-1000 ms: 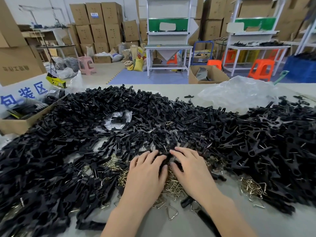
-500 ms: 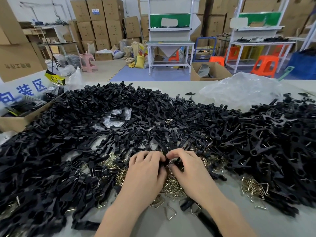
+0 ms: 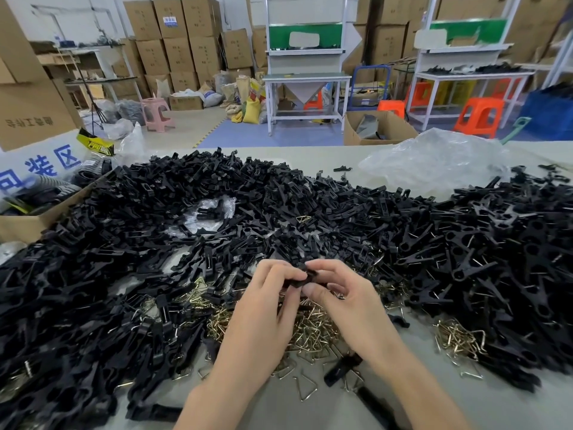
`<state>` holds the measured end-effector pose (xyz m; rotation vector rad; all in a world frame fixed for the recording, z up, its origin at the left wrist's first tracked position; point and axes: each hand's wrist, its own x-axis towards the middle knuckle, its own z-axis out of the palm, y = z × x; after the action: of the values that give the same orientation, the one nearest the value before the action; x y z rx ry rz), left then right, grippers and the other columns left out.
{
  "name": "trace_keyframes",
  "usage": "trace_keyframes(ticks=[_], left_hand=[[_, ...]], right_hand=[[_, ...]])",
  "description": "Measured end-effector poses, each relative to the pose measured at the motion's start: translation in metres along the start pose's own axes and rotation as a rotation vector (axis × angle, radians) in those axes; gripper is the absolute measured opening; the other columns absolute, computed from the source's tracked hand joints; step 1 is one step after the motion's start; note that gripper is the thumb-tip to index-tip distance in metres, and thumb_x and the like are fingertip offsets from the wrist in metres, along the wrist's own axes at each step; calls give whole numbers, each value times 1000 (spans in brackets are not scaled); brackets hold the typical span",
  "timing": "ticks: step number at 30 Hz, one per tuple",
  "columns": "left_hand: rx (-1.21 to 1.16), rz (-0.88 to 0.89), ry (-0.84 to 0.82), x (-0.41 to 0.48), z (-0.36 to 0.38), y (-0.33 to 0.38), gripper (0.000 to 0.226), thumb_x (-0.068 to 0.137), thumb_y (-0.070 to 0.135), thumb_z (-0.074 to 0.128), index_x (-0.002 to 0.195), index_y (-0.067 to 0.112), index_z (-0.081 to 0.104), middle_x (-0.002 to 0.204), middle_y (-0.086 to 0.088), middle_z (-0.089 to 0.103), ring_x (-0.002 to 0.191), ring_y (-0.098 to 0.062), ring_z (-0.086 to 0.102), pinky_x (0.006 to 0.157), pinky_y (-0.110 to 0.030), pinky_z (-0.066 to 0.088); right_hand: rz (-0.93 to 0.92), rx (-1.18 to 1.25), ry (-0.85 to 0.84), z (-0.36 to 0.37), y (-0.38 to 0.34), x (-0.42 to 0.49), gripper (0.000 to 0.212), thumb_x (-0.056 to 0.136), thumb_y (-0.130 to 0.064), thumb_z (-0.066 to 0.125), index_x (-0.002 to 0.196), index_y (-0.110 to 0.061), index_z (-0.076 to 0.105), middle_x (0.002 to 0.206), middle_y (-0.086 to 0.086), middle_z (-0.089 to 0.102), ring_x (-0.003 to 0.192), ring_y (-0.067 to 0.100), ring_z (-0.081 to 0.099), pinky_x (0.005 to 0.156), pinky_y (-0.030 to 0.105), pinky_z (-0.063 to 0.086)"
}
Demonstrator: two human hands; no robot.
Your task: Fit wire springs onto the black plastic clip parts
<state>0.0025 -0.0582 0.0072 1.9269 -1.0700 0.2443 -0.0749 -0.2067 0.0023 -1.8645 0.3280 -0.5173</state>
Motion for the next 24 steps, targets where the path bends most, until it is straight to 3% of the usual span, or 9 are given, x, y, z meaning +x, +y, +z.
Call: trace_keyframes(ticks=[3, 6, 11, 16, 20, 24], left_hand=[[-36, 14, 24, 0, -1, 2, 18, 97, 28, 50, 112, 36, 55, 119, 27, 48, 111, 2, 56, 85, -10, 46], [-54, 7, 11, 0, 0, 4, 21, 96, 23, 51, 112, 34, 59, 119, 26, 49, 111, 2, 57, 83, -10, 47], [-74, -5, 40, 1, 2, 6, 41, 100, 8, 56, 125, 41, 54, 119, 27, 53, 114, 5, 56, 88, -3, 39], [-200, -158, 46, 2, 1, 6, 45, 98, 19, 63, 117, 59, 52, 114, 32, 62, 112, 15, 54, 88, 1, 38], [-251, -176, 20, 2, 3, 9, 27, 93, 39, 62, 109, 60, 55, 110, 35, 64, 103, 8, 62, 83, -3, 43], [-262, -159, 25, 1, 5, 9, 16, 88, 51, 59, 102, 58, 57, 102, 29, 67, 92, 1, 65, 75, -6, 44]], right_hand=[[-16, 242, 3, -2, -6, 0, 30, 89, -20, 76, 105, -45, 72, 99, -15, 73, 99, 6, 70, 86, 22, 55], [-8, 463, 6, -2, -9, -1, 22, 85, -22, 72, 104, -31, 75, 92, -5, 73, 92, 13, 72, 85, 24, 57], [126, 773, 37, -1, -7, 3, 39, 79, -10, 70, 117, -20, 70, 102, 6, 74, 99, 26, 74, 79, 35, 62], [197, 953, 40, -6, -5, 7, 39, 79, 0, 64, 117, -9, 63, 105, 10, 74, 93, 26, 74, 74, 37, 62], [286, 1040, 21, -6, -5, 8, 36, 86, 11, 53, 113, -7, 67, 99, 13, 75, 85, 21, 73, 74, 30, 62], [350, 1101, 29, -10, -7, 7, 37, 96, 8, 44, 119, -6, 69, 104, 14, 74, 89, 20, 72, 77, 29, 61]])
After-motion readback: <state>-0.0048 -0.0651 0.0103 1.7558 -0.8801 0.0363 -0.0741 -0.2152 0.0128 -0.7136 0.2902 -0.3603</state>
